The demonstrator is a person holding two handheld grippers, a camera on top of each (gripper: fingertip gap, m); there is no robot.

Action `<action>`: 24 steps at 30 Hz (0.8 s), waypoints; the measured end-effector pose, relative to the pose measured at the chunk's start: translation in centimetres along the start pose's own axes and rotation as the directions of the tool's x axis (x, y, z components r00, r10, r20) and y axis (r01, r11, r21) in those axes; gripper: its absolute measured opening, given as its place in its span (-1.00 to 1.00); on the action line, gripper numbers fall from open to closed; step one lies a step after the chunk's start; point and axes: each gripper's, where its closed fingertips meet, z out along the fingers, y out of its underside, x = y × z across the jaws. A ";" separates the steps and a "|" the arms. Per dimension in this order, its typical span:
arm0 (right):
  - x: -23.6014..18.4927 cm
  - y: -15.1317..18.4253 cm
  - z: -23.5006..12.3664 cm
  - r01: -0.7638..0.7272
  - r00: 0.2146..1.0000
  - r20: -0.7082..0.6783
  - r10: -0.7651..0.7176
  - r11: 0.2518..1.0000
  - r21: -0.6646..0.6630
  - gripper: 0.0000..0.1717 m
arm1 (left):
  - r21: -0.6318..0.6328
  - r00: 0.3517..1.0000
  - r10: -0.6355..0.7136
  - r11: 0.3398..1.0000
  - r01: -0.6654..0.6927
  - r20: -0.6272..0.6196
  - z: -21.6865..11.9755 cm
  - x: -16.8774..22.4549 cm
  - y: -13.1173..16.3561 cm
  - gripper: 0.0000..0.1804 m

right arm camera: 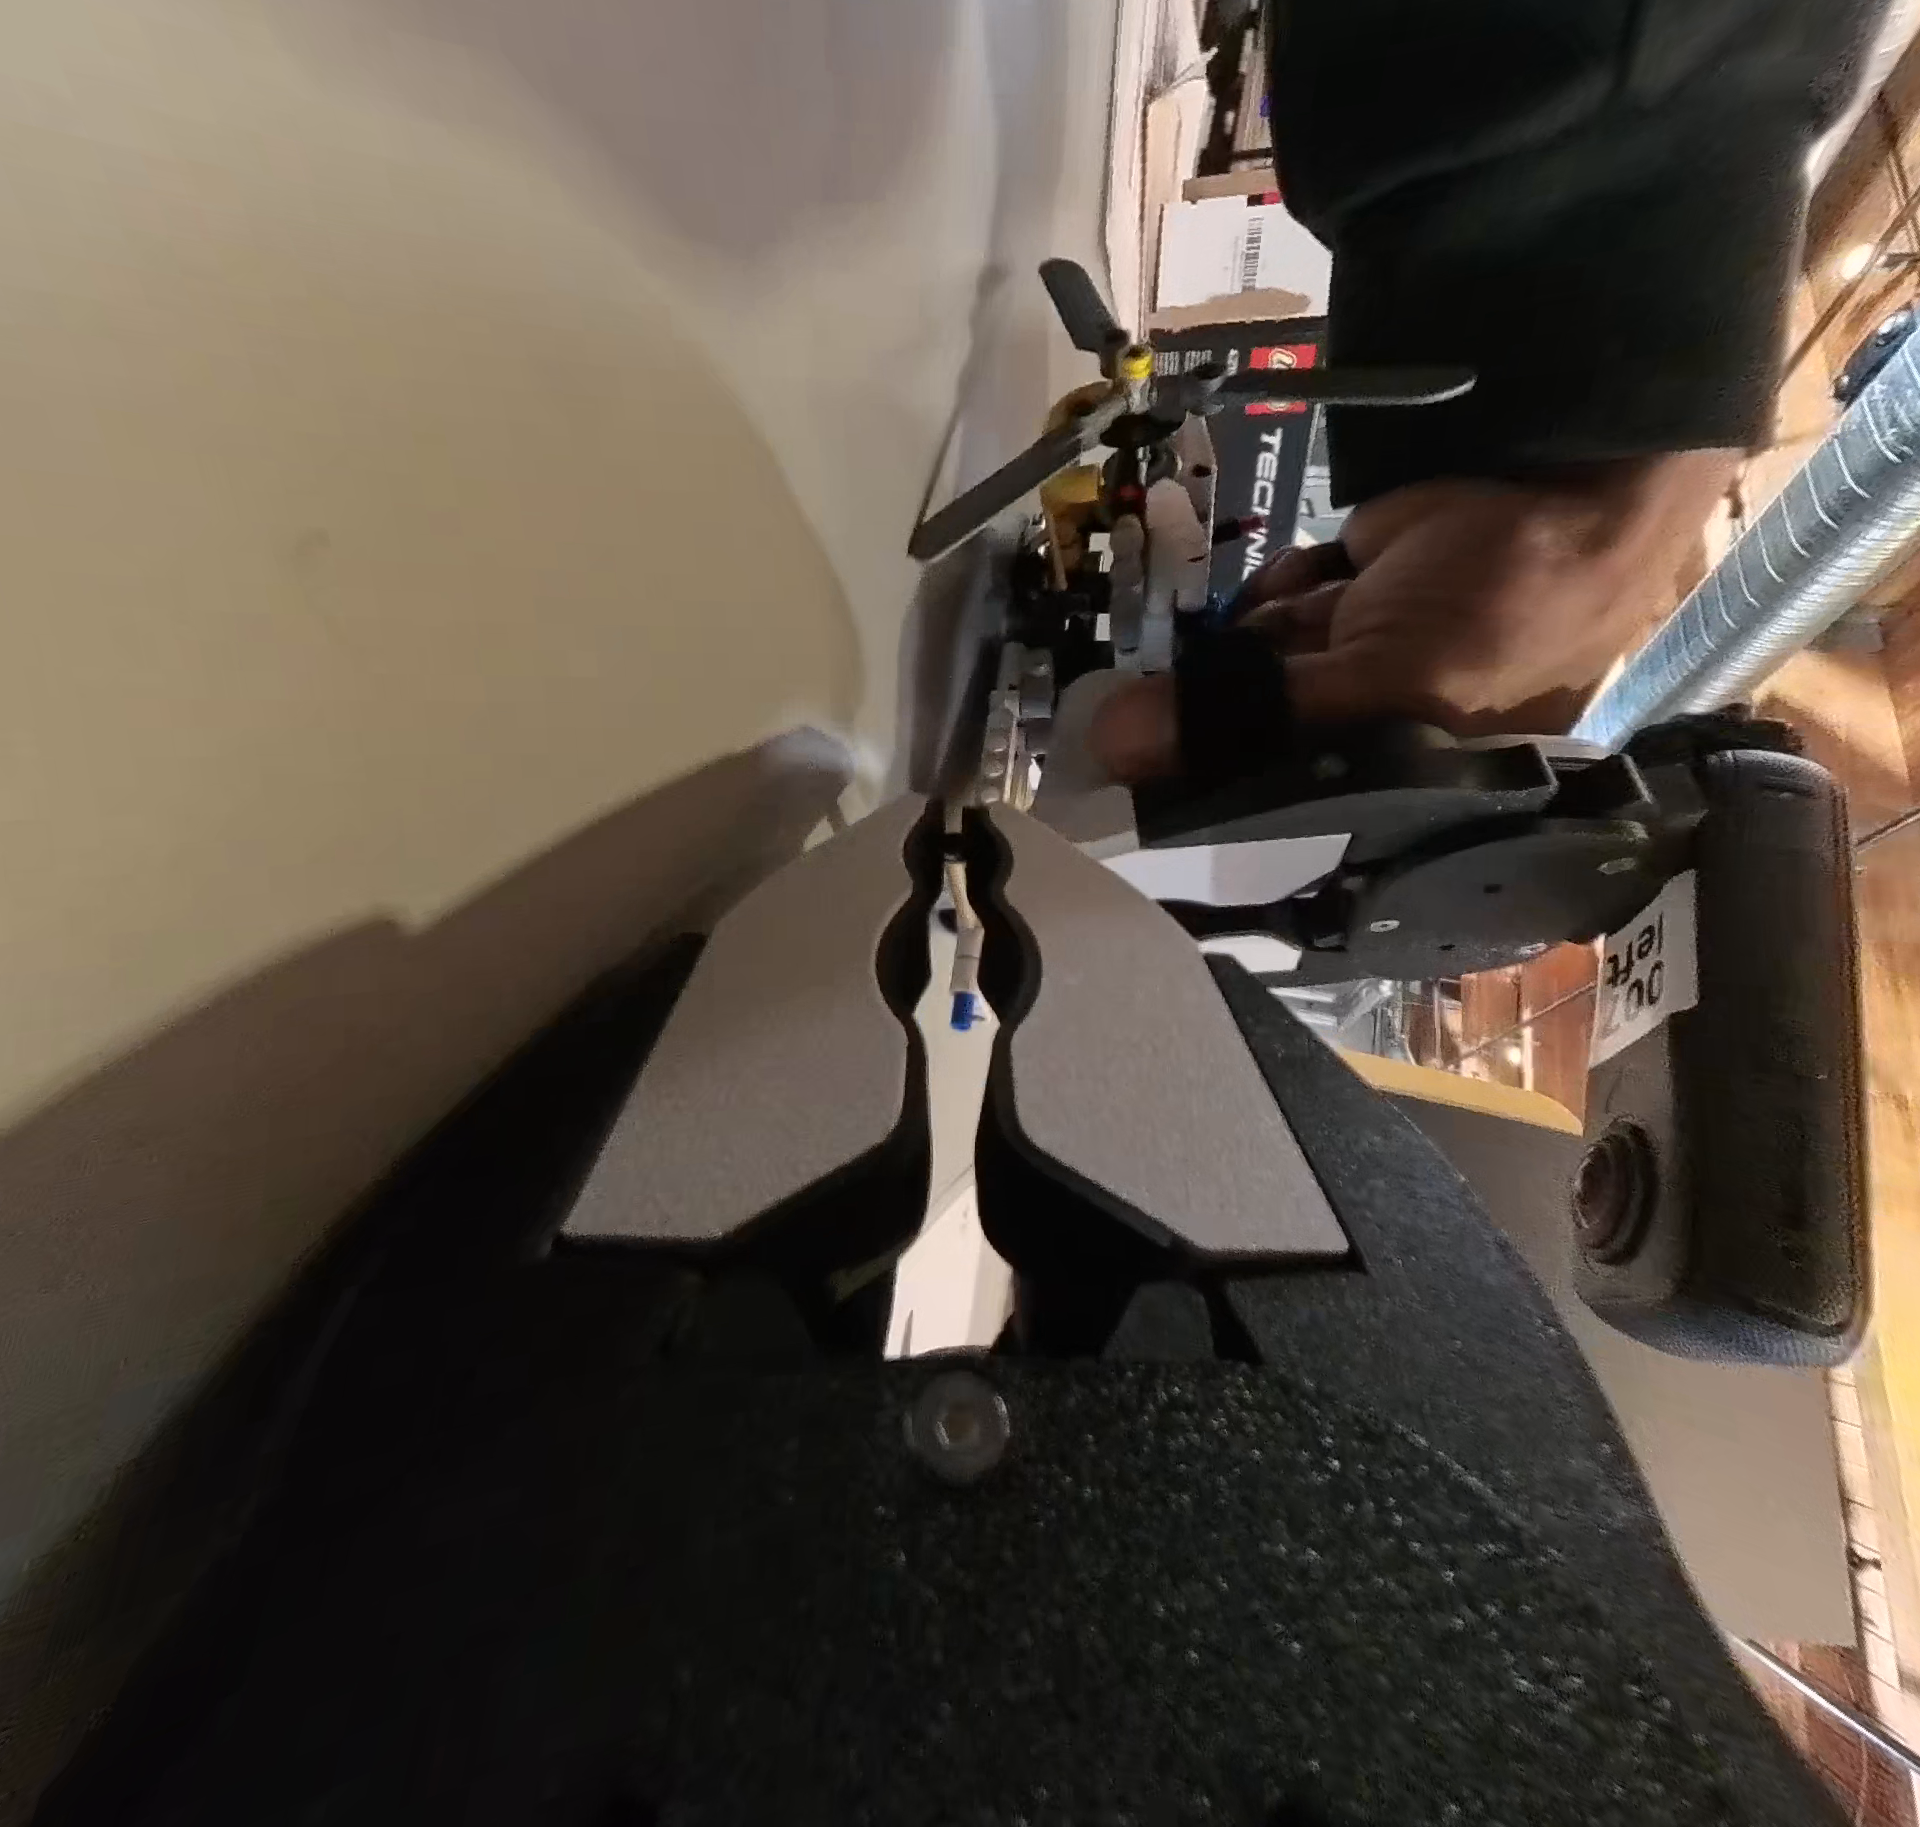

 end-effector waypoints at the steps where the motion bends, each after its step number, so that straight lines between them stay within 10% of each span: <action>1: 0.0 0.1 0.0 -0.003 1.000 -0.002 0.003 1.000 -0.005 -0.95 | 0.000 1.000 0.006 1.000 -0.006 -0.002 0.0 0.1 0.0 -0.69; 14: 0.3 7.2 -5.6 -0.133 0.990 -0.081 0.113 0.943 -0.304 -0.95 | 0.004 0.998 0.062 0.998 -0.062 -0.001 0.0 0.8 0.0 -0.69; 24: 8.1 16.7 -24.5 -0.267 0.947 -0.315 0.064 0.701 -0.661 -0.95 | 0.006 0.998 0.067 0.998 -0.067 0.019 -0.1 0.8 0.0 -0.69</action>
